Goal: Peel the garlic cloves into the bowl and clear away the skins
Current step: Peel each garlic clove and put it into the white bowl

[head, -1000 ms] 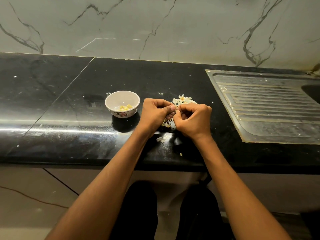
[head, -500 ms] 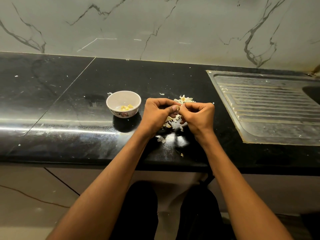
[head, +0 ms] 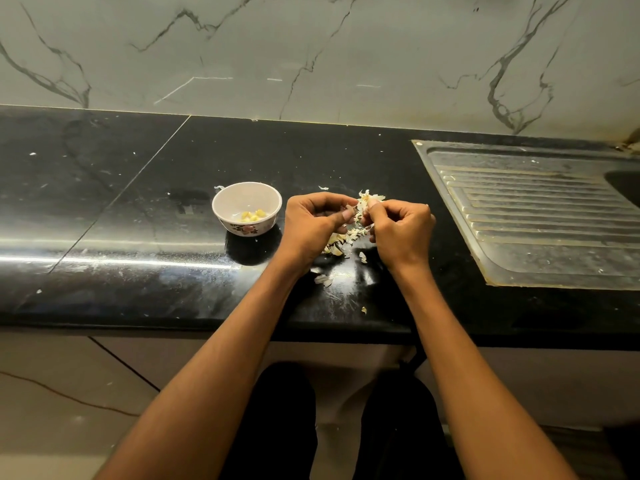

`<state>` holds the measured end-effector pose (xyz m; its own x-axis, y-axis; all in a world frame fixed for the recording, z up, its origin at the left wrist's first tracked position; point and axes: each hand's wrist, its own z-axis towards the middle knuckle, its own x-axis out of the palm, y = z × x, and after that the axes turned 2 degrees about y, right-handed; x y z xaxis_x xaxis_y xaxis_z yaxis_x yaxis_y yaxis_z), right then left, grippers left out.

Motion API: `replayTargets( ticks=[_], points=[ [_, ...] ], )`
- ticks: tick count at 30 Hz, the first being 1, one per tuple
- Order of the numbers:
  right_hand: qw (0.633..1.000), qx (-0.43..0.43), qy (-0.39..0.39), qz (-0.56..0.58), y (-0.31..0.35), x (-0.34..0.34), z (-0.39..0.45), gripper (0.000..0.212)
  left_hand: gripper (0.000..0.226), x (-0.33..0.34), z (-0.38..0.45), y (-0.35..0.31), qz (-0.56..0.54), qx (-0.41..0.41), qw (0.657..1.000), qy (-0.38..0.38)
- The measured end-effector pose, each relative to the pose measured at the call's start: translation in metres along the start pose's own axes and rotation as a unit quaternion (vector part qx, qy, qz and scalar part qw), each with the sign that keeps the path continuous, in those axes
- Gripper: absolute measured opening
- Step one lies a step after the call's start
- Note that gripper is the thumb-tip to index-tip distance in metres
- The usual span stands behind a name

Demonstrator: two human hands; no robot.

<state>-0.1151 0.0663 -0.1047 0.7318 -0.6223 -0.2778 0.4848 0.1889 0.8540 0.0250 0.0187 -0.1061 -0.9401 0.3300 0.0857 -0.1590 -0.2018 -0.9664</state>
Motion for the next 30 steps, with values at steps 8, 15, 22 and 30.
replayTargets(
  ticks=[8,15,22,30],
  points=[
    [0.995,-0.03,-0.004,-0.091,-0.0034,-0.0037,0.001,0.014,0.014,0.0018,-0.0016,0.0002,0.023,0.001,1.0,-0.008],
    [0.997,-0.047,-0.007,-0.067,-0.0041,-0.001,-0.0002,0.018,0.009,0.0008,-0.0002,0.0031,0.064,0.026,0.997,-0.031],
    [0.997,-0.078,-0.005,-0.023,-0.0031,-0.0012,-0.0025,0.021,0.011,0.0048,-0.0019,0.002,0.063,0.026,0.996,-0.051],
    [0.992,-0.124,0.005,-0.011,-0.0024,-0.0004,-0.0054,0.006,0.01,0.0054,-0.0009,0.0049,0.151,0.052,0.985,-0.067]
  ],
)
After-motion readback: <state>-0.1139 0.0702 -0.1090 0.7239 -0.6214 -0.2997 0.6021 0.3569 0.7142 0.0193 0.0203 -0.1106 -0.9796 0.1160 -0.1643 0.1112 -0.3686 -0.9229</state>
